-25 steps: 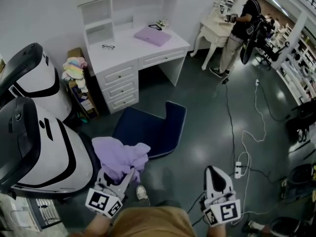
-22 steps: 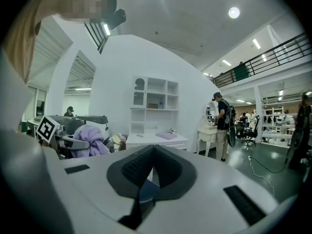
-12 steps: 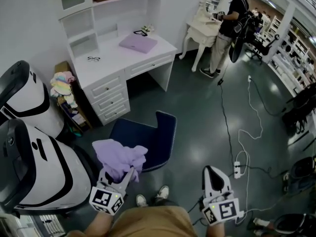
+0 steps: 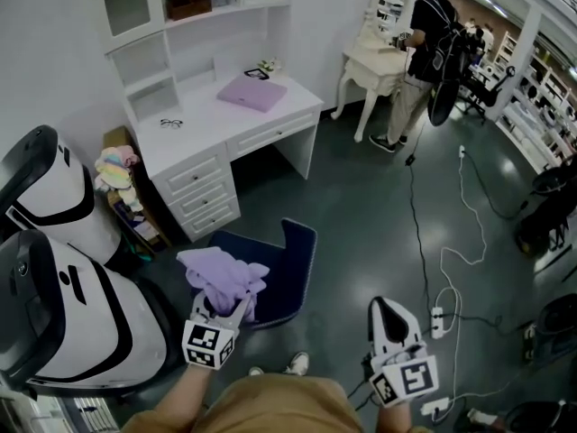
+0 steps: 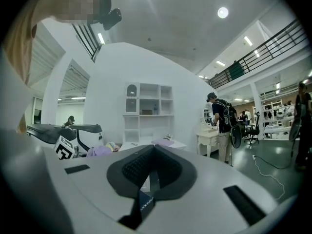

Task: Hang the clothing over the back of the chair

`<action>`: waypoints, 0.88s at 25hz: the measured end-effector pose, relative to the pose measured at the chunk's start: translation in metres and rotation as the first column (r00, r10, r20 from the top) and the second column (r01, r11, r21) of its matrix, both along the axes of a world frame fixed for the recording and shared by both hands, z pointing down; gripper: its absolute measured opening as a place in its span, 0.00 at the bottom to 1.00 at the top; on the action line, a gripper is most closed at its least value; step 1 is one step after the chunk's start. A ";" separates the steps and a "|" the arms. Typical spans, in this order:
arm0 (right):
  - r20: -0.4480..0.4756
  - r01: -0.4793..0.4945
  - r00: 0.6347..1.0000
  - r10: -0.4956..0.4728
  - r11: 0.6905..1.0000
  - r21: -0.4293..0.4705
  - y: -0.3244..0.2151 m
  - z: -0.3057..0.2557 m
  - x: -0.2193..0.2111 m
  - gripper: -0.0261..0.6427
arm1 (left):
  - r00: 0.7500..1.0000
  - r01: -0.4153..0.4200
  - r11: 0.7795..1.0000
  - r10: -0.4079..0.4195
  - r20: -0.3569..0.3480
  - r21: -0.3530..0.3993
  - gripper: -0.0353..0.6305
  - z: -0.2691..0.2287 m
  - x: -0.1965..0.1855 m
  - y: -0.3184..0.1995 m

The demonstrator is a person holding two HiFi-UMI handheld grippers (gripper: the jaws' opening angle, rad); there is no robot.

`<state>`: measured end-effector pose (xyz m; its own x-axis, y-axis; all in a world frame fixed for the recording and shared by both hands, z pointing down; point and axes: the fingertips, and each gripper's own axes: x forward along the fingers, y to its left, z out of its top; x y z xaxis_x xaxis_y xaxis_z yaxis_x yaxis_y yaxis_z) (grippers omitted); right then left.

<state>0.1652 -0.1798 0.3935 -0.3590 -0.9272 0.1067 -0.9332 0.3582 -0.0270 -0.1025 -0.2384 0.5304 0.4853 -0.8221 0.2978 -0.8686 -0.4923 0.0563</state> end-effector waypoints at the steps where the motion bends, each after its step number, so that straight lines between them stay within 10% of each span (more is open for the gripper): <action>1: 0.002 -0.002 1.000 0.002 1.000 0.001 -0.002 0.001 0.004 0.05 | 1.000 -0.011 1.000 0.011 0.014 -0.001 0.38 0.004 0.006 -0.006; 8: 0.013 -0.033 0.999 0.034 0.999 -0.009 -0.004 0.007 0.034 0.05 | 0.977 -0.125 0.992 0.128 0.169 -0.034 0.38 0.035 0.060 -0.044; 14: 0.020 -0.063 0.998 0.064 0.998 -0.028 -0.003 0.015 0.056 0.05 | 0.884 -0.289 0.955 0.292 0.365 -0.063 0.39 0.068 0.117 -0.070; 18: 0.025 -0.086 0.996 0.087 0.995 -0.042 0.001 0.023 0.069 0.05 | 0.734 -0.427 0.899 0.410 0.541 -0.102 0.39 0.088 0.159 -0.083; 22: 0.039 -0.108 0.993 0.110 0.993 -0.054 0.004 0.031 0.083 0.05 | 0.477 -0.570 0.798 0.515 0.712 -0.195 0.39 0.115 0.194 -0.088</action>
<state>0.2481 -0.1756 0.4243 -0.2613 -0.9547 0.1424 -0.9643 0.2515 -0.0829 0.0912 -0.3264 0.6457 0.5006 -0.4997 0.7068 -0.1717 -0.8576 -0.4848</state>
